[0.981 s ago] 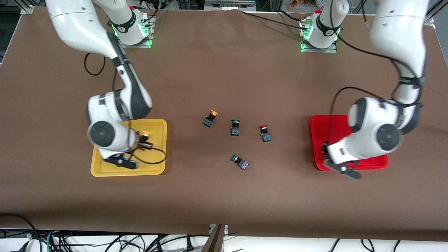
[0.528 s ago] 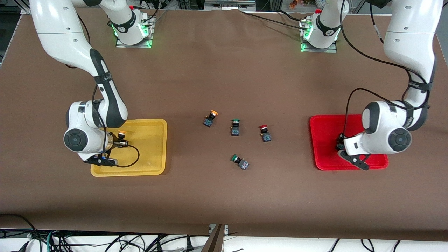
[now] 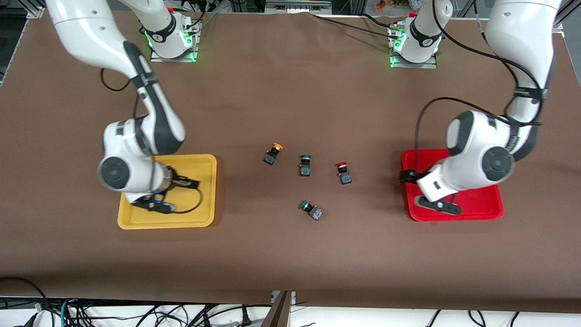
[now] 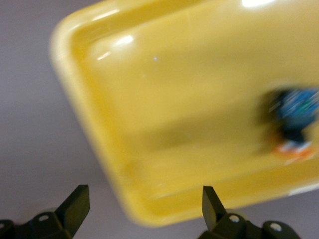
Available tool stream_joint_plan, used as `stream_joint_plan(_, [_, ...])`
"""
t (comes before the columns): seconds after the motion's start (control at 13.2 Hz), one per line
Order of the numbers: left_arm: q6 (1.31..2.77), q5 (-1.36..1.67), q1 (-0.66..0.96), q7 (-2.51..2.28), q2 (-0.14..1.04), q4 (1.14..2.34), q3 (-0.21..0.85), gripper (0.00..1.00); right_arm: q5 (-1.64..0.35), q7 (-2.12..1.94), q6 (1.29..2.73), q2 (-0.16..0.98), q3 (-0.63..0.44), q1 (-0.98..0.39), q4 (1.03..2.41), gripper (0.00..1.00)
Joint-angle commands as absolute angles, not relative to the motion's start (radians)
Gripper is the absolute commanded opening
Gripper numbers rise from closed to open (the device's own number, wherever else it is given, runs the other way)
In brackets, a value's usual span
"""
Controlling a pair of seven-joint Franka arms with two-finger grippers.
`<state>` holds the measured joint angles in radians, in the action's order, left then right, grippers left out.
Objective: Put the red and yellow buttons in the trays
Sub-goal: 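Place the orange button in the yellow tray while the left gripper places the red one, then grasp another orange button with the right gripper while the left gripper grasps a red one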
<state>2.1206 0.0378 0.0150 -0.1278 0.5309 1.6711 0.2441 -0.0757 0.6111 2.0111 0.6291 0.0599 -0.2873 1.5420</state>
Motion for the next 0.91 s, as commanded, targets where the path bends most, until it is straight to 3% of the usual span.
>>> stream_joint_plan(0.0, [2.235,0.051,0.121,-0.392,0.610,1.666,0.239,1.00,-0.087,0.834,2.112,0.661,0.055,-0.420,1.543,1.00])
stream_joint_plan(0.23, [2.299,-0.015,0.237,-0.610,0.663,1.681,0.230,1.00,-0.091,1.021,2.230,0.722,0.058,-0.504,1.543,1.00])
stream_joint_plan(0.45, [2.301,-0.162,0.252,-0.673,0.676,1.733,0.235,1.00,-0.092,1.100,2.302,0.762,0.058,-0.566,1.543,1.00])
stream_joint_plan(0.53, [2.301,-0.163,0.252,-0.673,0.676,1.736,0.236,0.68,-0.092,1.120,2.310,0.771,0.058,-0.587,1.543,1.00])
stream_joint_plan(0.6, [2.301,-0.161,0.255,-0.681,0.678,1.736,0.238,0.18,-0.091,1.138,2.312,0.778,0.058,-0.604,1.543,1.00])
stream_joint_plan(0.75, [2.299,-0.161,0.253,-0.687,0.678,1.736,0.238,0.00,-0.086,1.143,2.313,0.779,0.058,-0.635,1.543,1.00])
stream_joint_plan(0.83, [2.299,-0.161,0.252,-0.689,0.678,1.733,0.238,0.00,-0.081,1.140,2.312,0.781,0.058,-0.643,1.548,0.83])
